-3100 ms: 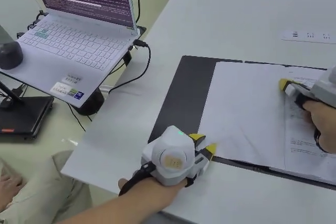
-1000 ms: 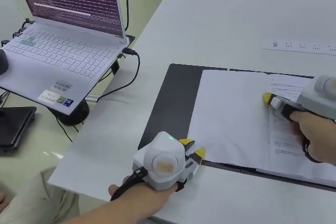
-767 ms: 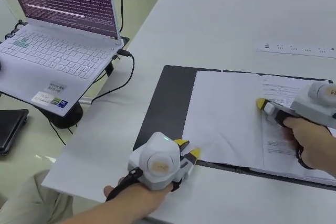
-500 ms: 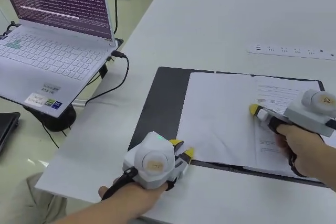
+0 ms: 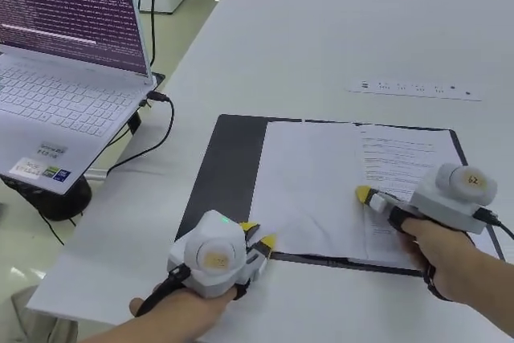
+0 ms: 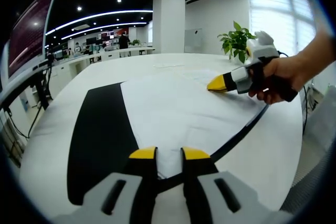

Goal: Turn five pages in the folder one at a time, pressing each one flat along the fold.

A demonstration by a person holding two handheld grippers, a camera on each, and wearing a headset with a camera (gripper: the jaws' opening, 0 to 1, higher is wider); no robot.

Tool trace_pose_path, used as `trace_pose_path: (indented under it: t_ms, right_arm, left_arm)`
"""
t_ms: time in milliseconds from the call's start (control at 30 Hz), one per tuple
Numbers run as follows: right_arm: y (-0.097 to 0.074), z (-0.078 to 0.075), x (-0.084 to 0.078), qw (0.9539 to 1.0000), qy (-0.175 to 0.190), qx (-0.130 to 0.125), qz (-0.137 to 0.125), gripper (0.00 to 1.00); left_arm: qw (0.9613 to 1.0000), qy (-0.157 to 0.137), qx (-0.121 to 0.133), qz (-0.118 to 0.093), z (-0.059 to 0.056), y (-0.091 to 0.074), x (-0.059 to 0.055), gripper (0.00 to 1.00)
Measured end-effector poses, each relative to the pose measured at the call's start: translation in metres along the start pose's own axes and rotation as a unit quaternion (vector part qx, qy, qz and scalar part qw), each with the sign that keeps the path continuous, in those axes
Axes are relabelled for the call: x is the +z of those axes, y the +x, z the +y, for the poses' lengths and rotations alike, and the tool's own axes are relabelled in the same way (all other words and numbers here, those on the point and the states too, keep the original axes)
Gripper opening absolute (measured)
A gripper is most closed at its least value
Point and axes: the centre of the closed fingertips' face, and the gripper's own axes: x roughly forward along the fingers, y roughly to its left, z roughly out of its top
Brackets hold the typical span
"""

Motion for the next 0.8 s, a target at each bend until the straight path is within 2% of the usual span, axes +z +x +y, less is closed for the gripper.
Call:
trace_pose_path:
  t_ms: [233,500,800]
  right_arm:
    - [-0.006,-0.002,-0.011,0.9999,0.002,0.009,0.005,0.00]
    - [-0.025,0.006,-0.032,0.9995,0.005,0.029,0.016,0.00]
    - [-0.048,0.015,-0.054,0.9979,0.023,0.052,0.030,0.00]
  left_arm:
    - [1.0000,0.000,0.000,0.001,0.000,0.000,0.000,0.16]
    - [1.0000,0.003,-0.001,0.002,0.000,0.000,0.000,0.16]
    - [1.0000,0.002,0.000,0.002,0.000,0.000,0.000,0.16]
